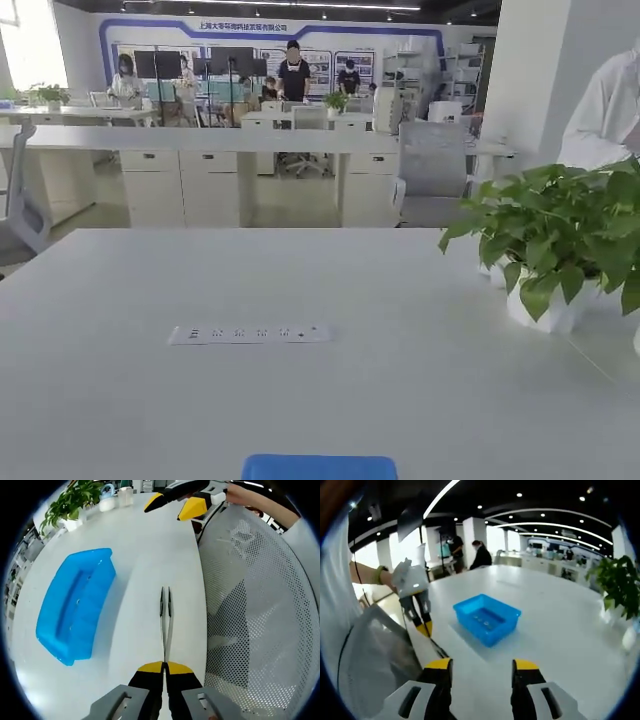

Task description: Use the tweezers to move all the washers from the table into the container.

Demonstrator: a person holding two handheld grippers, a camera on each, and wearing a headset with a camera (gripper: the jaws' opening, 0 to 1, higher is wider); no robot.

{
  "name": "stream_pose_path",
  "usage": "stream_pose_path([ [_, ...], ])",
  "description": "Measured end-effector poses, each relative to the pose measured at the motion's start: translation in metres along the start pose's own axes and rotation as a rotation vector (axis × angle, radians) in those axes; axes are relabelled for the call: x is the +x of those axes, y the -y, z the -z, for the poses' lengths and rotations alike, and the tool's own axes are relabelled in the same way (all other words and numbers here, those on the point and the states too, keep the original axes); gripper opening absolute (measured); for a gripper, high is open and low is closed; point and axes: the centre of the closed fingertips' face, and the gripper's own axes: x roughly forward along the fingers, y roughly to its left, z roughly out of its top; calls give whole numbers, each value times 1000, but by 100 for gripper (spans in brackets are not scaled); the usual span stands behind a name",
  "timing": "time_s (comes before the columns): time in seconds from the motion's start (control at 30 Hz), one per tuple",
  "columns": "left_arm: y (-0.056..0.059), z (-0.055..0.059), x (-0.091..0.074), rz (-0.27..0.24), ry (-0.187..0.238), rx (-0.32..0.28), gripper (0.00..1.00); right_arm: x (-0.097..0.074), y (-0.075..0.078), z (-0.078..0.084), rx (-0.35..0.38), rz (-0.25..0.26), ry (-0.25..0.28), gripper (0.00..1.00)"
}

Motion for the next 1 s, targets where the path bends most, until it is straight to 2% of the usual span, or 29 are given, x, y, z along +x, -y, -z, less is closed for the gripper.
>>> stream_pose_path([
  [0.3,0,1,0,12,-11,13,0,-5,0,-1,1,25,10,47],
  [0.43,0,0,-2,5,15,-14,0,-6,1,-2,10,22,19,47],
  [0.5,-2,-1,-4,-8,40,-39,4,-6,1,-3,15,21,23,48],
  [0.7,-5,-10,-20,-52,180,-176,15,-8,2,-7,20,22,40,49],
  [0.83,-10,-14,-39,-113,299,-269,23,-10,2,-11,26,31,54,51],
  [0.93,-14,-19,-60,-163,442,-373,28,-13,4,-15,39,42,74,51],
  [0.97,-14,-20,-66,-173,472,-392,30,-14,4,-17,51,45,85,52],
  [1.0,-18,-18,-75,-211,511,-419,31,-15,4,-18,54,46,90,52],
])
